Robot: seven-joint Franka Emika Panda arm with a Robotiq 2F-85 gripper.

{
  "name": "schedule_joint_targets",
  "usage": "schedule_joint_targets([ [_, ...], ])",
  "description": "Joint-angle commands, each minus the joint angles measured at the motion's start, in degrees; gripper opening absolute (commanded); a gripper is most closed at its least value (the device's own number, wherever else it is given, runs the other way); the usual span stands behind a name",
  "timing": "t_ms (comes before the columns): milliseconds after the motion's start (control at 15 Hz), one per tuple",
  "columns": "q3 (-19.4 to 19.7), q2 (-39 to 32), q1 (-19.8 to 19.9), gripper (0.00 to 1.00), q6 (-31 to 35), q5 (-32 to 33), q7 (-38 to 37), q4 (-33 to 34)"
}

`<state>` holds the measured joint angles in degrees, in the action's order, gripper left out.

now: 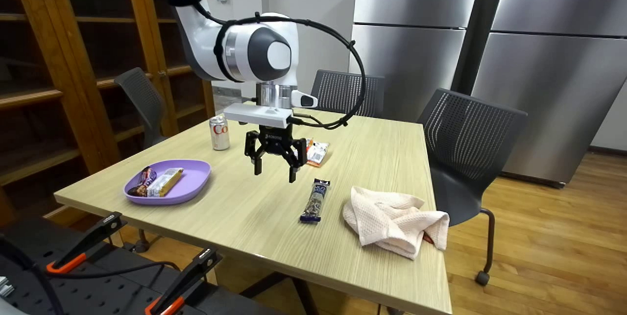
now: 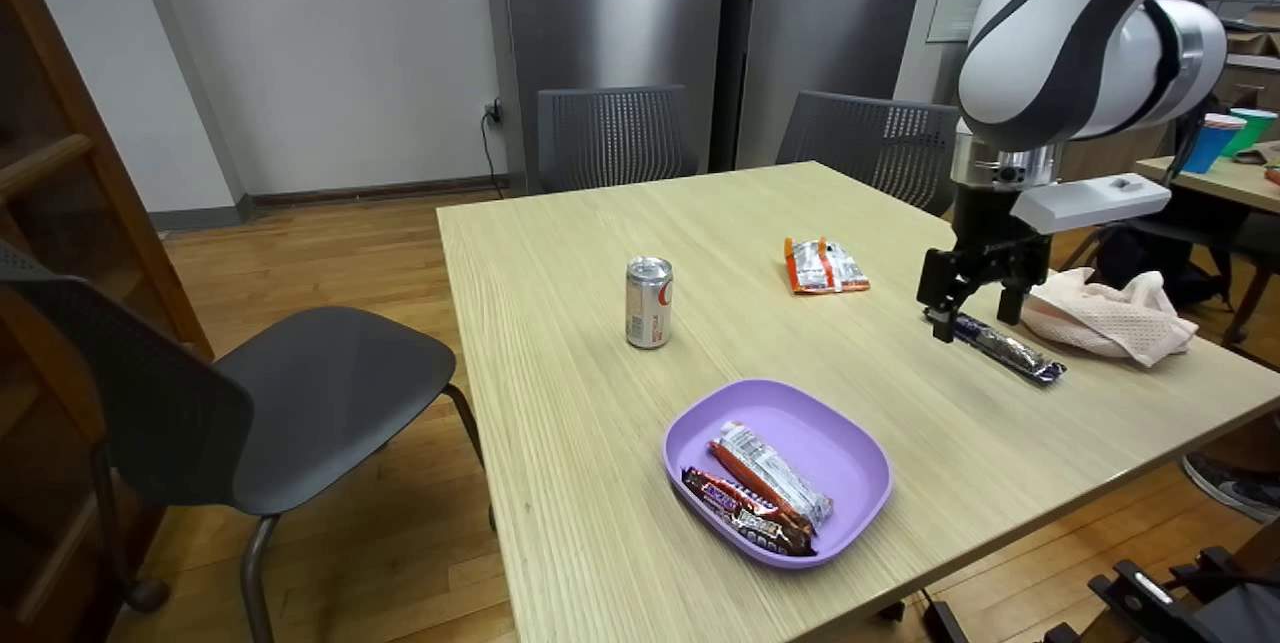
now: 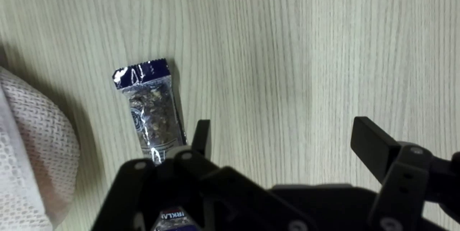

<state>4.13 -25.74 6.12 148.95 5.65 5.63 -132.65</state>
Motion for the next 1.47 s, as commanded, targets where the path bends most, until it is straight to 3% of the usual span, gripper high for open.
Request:
schedule_joint_targets([
  [0, 0.6, -0.6, 0.8, 1.0, 3.5, 0.2, 1.5, -0.4],
  [467, 1.1, -4.6, 2.8, 1.0, 6.4, -0.5, 2.3, 2.5],
  [1400, 0.4, -14.3, 5.7, 1.0, 4.1, -1.4, 2.9, 14.7],
])
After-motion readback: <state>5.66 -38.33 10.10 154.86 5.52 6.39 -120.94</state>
